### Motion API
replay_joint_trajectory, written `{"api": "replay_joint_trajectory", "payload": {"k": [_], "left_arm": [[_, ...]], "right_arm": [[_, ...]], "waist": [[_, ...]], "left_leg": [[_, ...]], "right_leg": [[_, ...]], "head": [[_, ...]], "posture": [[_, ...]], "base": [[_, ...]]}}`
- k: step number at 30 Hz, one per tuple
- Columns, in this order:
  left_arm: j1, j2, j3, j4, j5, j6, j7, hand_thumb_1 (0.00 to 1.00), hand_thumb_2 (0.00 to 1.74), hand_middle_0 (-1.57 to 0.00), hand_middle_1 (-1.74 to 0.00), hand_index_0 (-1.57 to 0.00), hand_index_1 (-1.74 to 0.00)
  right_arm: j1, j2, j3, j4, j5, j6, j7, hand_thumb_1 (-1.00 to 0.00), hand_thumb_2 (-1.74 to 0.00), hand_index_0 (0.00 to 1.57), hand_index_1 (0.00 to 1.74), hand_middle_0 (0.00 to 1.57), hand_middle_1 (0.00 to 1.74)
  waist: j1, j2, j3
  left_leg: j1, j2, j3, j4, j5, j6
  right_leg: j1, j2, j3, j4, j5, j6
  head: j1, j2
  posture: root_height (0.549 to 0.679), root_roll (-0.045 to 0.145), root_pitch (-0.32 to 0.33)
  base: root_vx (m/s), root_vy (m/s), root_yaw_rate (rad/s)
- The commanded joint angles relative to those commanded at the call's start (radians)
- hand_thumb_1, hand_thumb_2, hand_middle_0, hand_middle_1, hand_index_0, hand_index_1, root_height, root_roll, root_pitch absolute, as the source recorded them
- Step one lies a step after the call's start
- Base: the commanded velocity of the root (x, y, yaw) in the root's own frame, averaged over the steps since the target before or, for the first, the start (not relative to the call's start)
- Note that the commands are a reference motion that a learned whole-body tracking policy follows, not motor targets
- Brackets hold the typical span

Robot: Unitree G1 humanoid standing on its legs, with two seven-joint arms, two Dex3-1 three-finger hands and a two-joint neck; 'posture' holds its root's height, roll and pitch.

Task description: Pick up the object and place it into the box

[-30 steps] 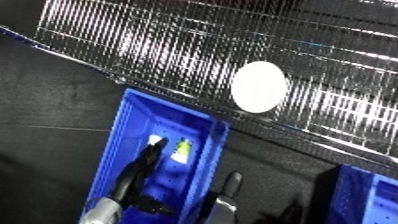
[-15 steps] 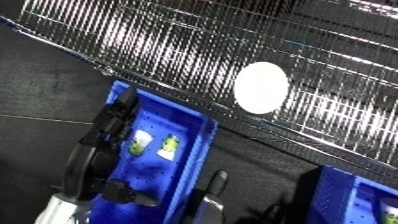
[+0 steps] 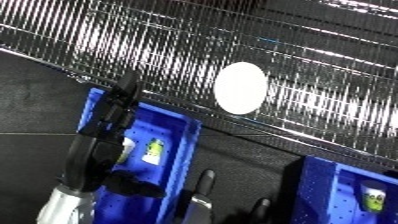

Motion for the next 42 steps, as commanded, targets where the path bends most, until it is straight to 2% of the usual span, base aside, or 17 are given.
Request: {"api": "replay_joint_trajectory", "payload": {"k": [11, 18, 32, 42], "left_arm": [[-0.118, -0.049, -0.036, 0.119, 0.011, -0.007, 0.097, 0.0, 0.0, 0.0, 0.0, 0.0, 0.0], [-0.195, -0.074, -0.046, 0.246, 0.053, -0.033, 0.165, 0.0, 0.0, 0.0, 0.0, 0.0, 0.0], [-0.296, -0.091, -0.043, 0.418, 0.065, -0.055, 0.184, 0.0, 0.0, 0.0, 0.0, 0.0, 0.0], [-0.37, -0.103, -0.056, 0.504, 0.069, -0.048, 0.166, 0.0, 0.0, 0.0, 0.0, 0.0, 0.0]], "right_arm": [[-0.013, 0.007, 0.028, -0.002, -0.008, 0.011, 0.029, 0.0, 0.0, 0.0, 0.0, 0.0, 0.0], [-0.026, 0.011, 0.047, -0.015, -0.003, 0.019, 0.049, 0.0, 0.0, 0.0, 0.0, 0.0, 0.0], [-0.023, 0.012, 0.085, -0.098, 0.002, 0.007, 0.052, 0.0, 0.0, 0.0, 0.0, 0.0, 0.0], [-0.017, 0.018, 0.103, -0.158, 0.029, 0.002, 0.036, 0.0, 0.0, 0.0, 0.0, 0.0, 0.0]], "waist": [[-0.053, -0.023, 0.0], [-0.087, -0.043, 0.0], [-0.137, -0.08, 0.0], [-0.169, -0.102, 0.0]], "left_leg": [[-0.025, 0.022, 0.019, 0.038, -0.016, 0.0062], [-0.044, 0.038, 0.031, 0.067, -0.027, 0.0103], [-0.095, 0.063, 0.04, 0.109, -0.044, 0.0132], [-0.143, 0.074, 0.042, 0.138, -0.057, 0.0162]], "right_leg": [[-0.044, 0.0255, 0.039, 0.018, 0.009, 0.0069], [-0.071, 0.042, 0.06, 0.034, 0.012, 0.0082], [-0.132, 0.0673, 0.082, 0.06, 0.014, 0.0095], [-0.181, 0.0831, 0.094, 0.075, 0.021, 0.0129]], "head": [[-0.087, 0.022], [-0.148, 0.05], [-0.184, 0.148], [-0.184, 0.208]], "posture": [[0.644, 0.013, 0.019], [0.64, 0.006, 0.023], [0.635, -0.007, 0.05], [0.631, -0.016, 0.078]], "base": [[-0.002, 0.013, -0.156], [-0.003, 0.013, -0.153], [-0.009, 0.011, -0.089], [-0.011, 0.003, -0.057]]}}
